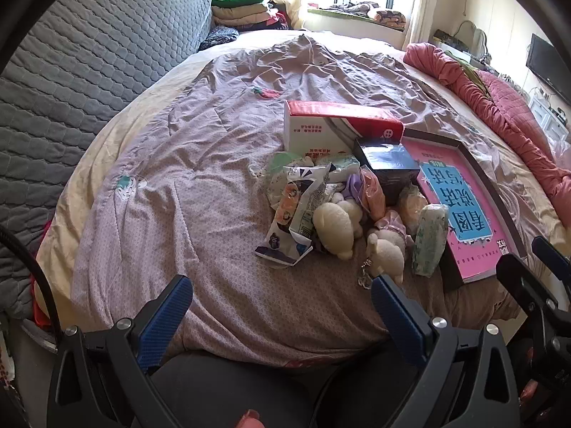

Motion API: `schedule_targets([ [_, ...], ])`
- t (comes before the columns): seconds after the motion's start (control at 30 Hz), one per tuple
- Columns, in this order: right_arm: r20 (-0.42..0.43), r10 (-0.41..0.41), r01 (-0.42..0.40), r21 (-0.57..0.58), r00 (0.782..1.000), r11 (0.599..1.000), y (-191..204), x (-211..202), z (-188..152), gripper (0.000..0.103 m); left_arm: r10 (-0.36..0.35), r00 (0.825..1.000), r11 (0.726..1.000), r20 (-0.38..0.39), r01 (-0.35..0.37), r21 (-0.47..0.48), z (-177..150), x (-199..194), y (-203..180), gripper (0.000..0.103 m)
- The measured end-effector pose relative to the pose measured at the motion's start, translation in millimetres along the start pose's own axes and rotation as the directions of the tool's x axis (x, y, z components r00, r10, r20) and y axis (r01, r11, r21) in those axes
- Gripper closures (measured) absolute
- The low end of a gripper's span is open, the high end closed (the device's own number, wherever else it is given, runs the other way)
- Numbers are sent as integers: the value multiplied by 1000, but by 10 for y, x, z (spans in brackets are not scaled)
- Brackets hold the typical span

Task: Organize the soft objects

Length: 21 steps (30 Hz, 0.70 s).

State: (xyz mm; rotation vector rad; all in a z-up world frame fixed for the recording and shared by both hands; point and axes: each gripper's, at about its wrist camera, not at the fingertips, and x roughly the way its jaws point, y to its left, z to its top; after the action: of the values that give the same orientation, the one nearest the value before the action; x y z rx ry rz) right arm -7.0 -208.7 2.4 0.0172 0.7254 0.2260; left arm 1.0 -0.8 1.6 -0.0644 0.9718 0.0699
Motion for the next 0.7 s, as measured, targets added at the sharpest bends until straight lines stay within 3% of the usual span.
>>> schedule_targets([
  [0.7,-5,-20,20,21,1000,1000,-93,28,-17,2,1,1000,1000,7,-1,14,-33,27,-64,2],
])
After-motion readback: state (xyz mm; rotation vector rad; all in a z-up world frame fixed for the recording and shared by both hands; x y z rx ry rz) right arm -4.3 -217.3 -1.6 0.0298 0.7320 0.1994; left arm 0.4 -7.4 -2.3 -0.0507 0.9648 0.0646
